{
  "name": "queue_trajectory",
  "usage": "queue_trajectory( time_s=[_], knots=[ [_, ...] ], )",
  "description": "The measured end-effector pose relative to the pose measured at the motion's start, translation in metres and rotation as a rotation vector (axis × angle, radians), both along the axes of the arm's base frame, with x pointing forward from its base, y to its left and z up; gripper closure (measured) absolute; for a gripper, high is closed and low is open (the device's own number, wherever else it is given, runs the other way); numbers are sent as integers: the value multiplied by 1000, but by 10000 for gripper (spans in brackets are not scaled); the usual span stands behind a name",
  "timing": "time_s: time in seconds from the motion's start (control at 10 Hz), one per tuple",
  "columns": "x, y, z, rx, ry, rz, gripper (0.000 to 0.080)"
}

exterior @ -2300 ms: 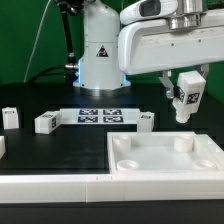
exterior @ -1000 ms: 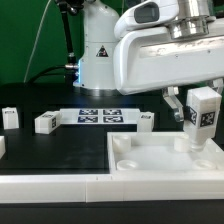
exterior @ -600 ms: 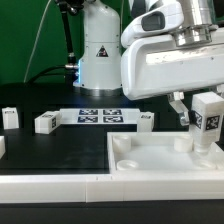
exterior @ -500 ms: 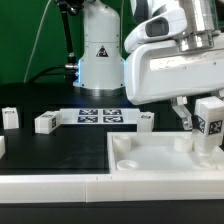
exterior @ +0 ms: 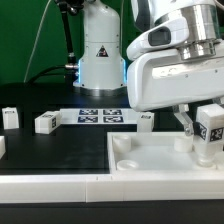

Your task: Assemble one leg

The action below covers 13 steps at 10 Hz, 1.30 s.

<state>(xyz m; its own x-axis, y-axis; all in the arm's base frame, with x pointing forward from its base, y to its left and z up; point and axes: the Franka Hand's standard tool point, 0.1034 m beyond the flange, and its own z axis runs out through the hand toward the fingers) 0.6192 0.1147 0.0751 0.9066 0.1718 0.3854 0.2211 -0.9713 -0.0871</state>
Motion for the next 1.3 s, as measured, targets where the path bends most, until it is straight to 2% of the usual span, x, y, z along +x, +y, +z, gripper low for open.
queue_trajectory(
  time_s=[0.4,0.7,0.9,1.0,1.1,1.2,1.3],
  knots=[
    [-1,-1,-13,1,-15,-6,512],
    [-2,-1,-14,2,-96,-18,512],
    [-3,0,-14,2,-102,-17,512],
    [-3,0,-14,2,-102,-17,395],
    [-3,0,-14,2,-102,-17,395],
    [-3,0,-14,2,-102,-17,260],
    [-3,0,-14,2,-102,-17,169]
  ],
)
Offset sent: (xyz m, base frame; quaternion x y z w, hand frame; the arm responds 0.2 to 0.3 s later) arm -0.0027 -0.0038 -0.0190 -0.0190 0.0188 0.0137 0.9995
